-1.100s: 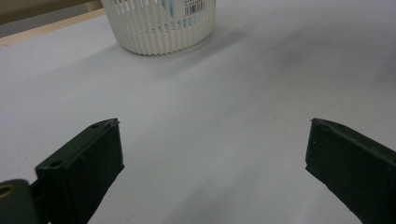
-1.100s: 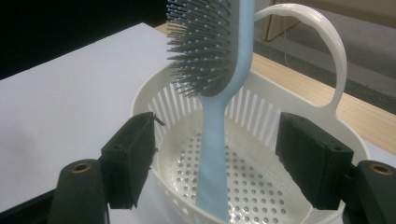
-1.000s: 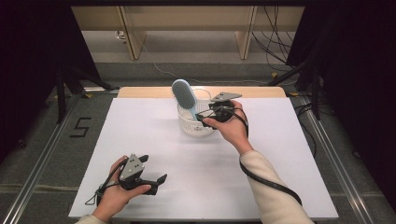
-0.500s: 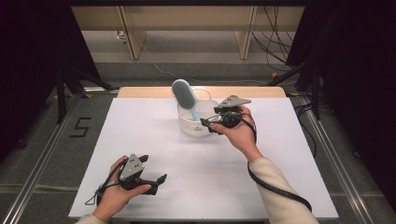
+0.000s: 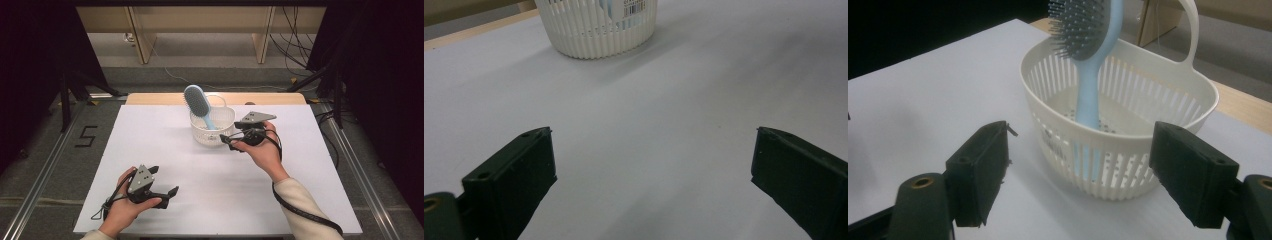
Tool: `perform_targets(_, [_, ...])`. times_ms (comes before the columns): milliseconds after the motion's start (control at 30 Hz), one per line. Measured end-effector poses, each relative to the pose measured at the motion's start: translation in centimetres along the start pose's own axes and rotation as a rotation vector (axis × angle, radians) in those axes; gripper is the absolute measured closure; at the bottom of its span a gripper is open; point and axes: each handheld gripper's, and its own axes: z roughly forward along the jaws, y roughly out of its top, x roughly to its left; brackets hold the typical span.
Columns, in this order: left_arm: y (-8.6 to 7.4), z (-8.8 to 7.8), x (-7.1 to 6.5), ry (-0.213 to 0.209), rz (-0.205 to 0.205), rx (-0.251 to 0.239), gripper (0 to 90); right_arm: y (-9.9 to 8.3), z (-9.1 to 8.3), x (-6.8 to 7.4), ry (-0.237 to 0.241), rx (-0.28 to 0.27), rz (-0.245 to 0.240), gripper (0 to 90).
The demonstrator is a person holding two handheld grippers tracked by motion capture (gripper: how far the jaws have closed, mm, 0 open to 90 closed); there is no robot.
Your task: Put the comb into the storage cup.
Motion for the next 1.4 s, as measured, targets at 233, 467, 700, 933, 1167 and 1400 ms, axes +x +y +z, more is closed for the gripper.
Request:
perform_targets(233, [0.0,0.0,0.0,-0.001,0.002,0.0,3.4,-0.7,-0.9,0.1,-0.003,-0.001,-0.004,23.9])
perform_targets(467, [0.0,0.0,0.0,0.001,0.0,0.0,3.4,-1.2,-1.7,0.1,-0.002,-0.012,-0.002,23.3])
perform_targets(700, [0.0,-0.1,0.1,0.007,-0.001,-0.004,3.4,-2.0,-2.8,-0.1,-0.004,-0.011,0.009,22.3])
perform_targets(933, [0.1,-0.1,0.1,0.01,-0.002,-0.006,3.4,-3.0,-4.1,-0.3,0.004,-0.03,0.035,21.2])
perform_targets(1167, [0.1,-0.1,0.2,0.016,-0.001,-0.007,3.4,-4.1,-5.1,-0.4,0.015,-0.037,0.041,20.3])
perform_targets(1400, [0.1,-0.2,0.2,0.017,-0.001,-0.006,3.4,-5.0,-6.0,-0.4,0.029,-0.06,0.033,18.3])
